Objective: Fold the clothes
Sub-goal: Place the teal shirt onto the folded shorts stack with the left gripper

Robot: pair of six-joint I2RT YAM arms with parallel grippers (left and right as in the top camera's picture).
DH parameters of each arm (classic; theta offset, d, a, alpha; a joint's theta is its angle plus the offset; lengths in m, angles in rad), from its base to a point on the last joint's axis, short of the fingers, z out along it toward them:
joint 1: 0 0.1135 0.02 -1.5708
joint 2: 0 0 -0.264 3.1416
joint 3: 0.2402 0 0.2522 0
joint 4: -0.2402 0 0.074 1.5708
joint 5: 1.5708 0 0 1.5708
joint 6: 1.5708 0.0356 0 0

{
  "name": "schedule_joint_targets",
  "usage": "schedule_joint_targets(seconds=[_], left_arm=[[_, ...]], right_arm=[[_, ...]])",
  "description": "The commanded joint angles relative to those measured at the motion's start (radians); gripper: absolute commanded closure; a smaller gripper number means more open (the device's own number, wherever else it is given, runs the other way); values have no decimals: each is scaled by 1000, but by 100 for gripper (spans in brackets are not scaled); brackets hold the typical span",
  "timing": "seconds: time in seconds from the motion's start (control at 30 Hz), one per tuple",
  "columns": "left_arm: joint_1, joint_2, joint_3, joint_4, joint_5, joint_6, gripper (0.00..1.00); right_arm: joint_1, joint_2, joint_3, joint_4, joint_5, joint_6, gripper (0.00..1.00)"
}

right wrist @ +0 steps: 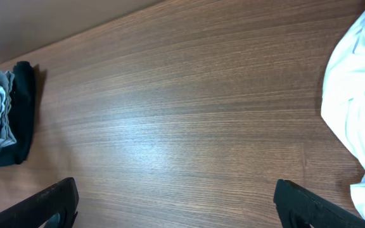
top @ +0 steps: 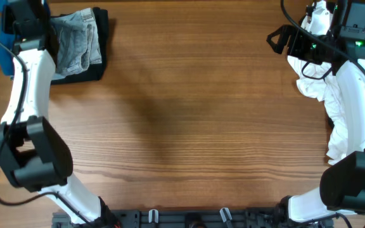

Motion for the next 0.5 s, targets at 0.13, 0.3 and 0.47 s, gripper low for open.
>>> schedule_joint_targets(seconds=[0.13, 0.3, 0.47], left_arm=[[-3, 117, 21, -61, 246, -195, 72], [-42, 128, 20, -119, 514, -299, 9], [-101, 128, 20, -122, 647, -404, 0]], right_arm=[[7, 17, -9, -12, 19, 6, 0], [7, 17, -9, -12, 18, 7, 1], [7, 17, -9, -13, 18, 7, 0]])
